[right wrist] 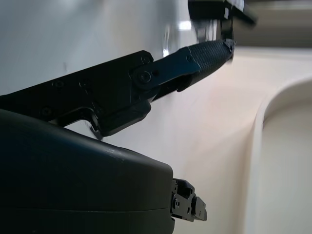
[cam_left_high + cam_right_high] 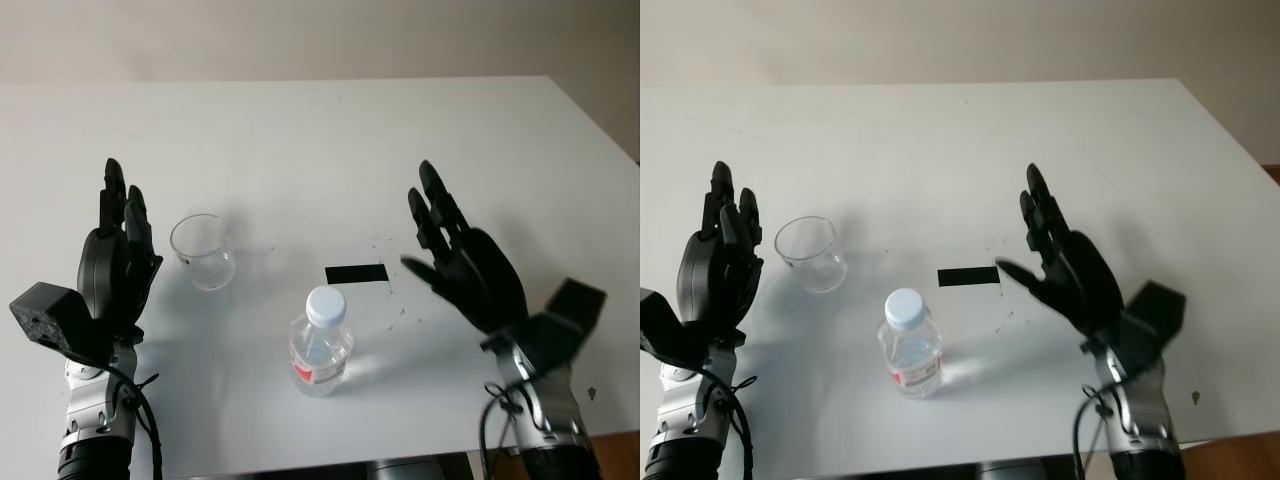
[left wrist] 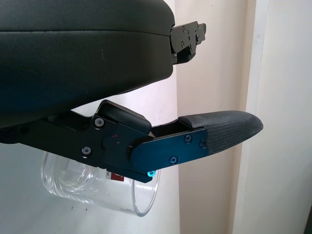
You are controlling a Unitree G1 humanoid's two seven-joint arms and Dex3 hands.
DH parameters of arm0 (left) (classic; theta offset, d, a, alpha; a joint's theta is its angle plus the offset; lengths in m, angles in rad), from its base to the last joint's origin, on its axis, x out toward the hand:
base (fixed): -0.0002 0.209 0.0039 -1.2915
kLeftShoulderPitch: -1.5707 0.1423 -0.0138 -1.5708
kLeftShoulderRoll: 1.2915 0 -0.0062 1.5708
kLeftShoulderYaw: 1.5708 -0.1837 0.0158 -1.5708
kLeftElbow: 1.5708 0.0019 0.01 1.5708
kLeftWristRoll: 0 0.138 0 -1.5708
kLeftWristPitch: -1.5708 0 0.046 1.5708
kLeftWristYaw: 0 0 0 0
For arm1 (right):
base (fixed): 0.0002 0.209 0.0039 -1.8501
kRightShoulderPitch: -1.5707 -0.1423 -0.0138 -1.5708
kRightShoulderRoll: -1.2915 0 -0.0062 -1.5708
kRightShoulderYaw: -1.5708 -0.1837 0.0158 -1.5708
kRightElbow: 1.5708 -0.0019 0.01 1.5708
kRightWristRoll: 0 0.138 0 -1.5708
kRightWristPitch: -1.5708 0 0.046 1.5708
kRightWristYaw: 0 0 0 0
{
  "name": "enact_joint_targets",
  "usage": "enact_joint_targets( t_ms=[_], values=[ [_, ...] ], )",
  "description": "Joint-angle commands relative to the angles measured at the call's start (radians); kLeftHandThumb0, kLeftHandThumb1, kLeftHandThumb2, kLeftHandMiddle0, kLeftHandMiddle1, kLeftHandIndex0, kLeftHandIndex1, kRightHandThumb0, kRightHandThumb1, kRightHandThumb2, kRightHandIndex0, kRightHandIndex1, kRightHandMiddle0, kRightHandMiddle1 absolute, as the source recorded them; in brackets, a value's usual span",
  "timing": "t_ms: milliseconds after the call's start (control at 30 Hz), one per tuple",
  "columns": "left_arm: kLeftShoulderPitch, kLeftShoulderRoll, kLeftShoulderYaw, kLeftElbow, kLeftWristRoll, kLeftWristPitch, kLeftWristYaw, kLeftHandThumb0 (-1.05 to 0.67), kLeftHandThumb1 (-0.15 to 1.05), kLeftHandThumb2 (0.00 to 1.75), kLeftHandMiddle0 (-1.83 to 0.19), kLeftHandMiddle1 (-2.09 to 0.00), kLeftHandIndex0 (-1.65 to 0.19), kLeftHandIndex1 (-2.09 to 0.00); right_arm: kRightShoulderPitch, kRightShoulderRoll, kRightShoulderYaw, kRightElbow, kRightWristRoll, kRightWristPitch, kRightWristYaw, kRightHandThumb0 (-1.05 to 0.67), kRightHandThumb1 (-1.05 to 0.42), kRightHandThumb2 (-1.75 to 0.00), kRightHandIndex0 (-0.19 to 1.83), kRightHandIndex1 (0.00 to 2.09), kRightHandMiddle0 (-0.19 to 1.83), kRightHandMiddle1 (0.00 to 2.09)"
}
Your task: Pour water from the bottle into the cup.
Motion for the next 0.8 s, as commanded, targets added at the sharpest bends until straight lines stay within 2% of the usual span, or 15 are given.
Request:
enact_joint_targets(
  t_ms=[0,200,333,600,767],
  values=[
    [0.0,0.003,0.001,-0.011,-0.002,0.003,0.004,-0.89,1.05,0.67,0.19,0.0,0.19,0.0,0.04,-0.023,-0.005,-0.05,0.032,-0.03,0.041,-0.89,-0.99,-0.06,-0.19,0.0,-0.19,0.0],
    [0.0,0.005,0.002,-0.018,-0.005,0.012,0.007,-0.88,1.05,0.69,0.19,0.0,0.19,0.0,0.127,-0.073,0.001,-0.157,0.101,-0.005,0.14,-0.96,-0.99,-0.05,-0.19,0.0,-0.19,0.0],
    [-0.007,0.012,0.002,-0.012,-0.004,0.009,0.003,-0.88,1.05,0.69,0.19,0.0,0.19,0.0,0.158,-0.099,0.017,-0.196,0.109,-0.003,0.187,-0.94,-0.97,-0.05,-0.19,0.0,-0.19,0.0],
    [-0.018,0.012,0.0,-0.002,0.002,-0.006,0.007,-0.88,1.05,0.68,0.19,0.0,0.19,0.0,0.159,-0.069,0.084,-0.214,0.052,-0.039,0.163,-0.97,-0.97,-0.05,-0.19,0.0,-0.19,0.0],
    [-0.024,0.007,-0.001,0.011,-0.001,-0.016,0.004,-0.89,1.05,0.69,0.19,0.0,0.19,0.0,0.127,-0.046,0.127,-0.184,-0.012,-0.024,0.105,-0.9,-0.96,-0.05,-0.19,0.0,-0.19,0.0]
  ],
)
